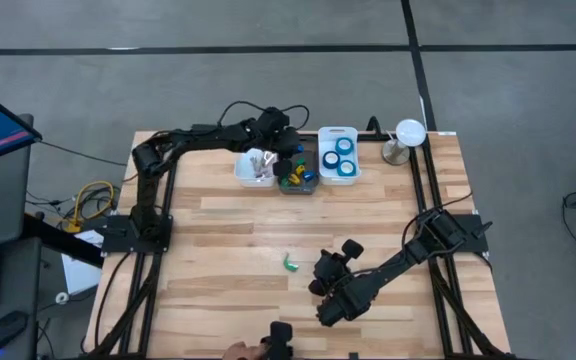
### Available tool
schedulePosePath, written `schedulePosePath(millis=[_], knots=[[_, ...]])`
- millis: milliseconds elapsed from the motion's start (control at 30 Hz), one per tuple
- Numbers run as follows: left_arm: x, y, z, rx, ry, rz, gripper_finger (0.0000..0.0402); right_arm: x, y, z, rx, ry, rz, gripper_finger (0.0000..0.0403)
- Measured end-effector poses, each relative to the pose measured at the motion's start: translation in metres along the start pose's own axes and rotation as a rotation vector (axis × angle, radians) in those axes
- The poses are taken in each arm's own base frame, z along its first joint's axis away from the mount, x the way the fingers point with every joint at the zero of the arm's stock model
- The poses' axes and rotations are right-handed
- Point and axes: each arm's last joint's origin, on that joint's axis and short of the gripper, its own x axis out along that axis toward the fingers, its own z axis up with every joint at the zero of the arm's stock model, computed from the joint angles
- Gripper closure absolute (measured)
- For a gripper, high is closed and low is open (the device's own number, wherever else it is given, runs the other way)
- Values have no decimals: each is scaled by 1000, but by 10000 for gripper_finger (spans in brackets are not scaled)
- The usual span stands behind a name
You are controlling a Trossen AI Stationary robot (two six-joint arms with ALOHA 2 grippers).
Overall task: Pick and place Stapler, Stapler remover, tape
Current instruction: Put the blue stapler into the black bin
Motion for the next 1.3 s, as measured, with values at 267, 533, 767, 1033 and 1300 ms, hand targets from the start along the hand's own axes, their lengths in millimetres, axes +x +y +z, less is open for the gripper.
schedulePosePath(millis=[267, 533, 767, 1033, 1300], knots=[[16, 0, -12, -14, 34, 22, 326, 0, 1, 0, 4, -3, 7, 395], [20, 0, -16, -19, 55, 35, 330, 0, 2, 1, -5, -5, 12, 395], [20, 1, -16, -18, 68, 60, 317, 0, 2, 1, -4, -5, 12, 395], [20, -1, -15, -5, 78, 76, 316, 0, 2, 1, 2, -7, 16, 395], [20, -2, -15, 18, 83, 71, 315, 0, 3, 1, 9, -8, 20, 395]])
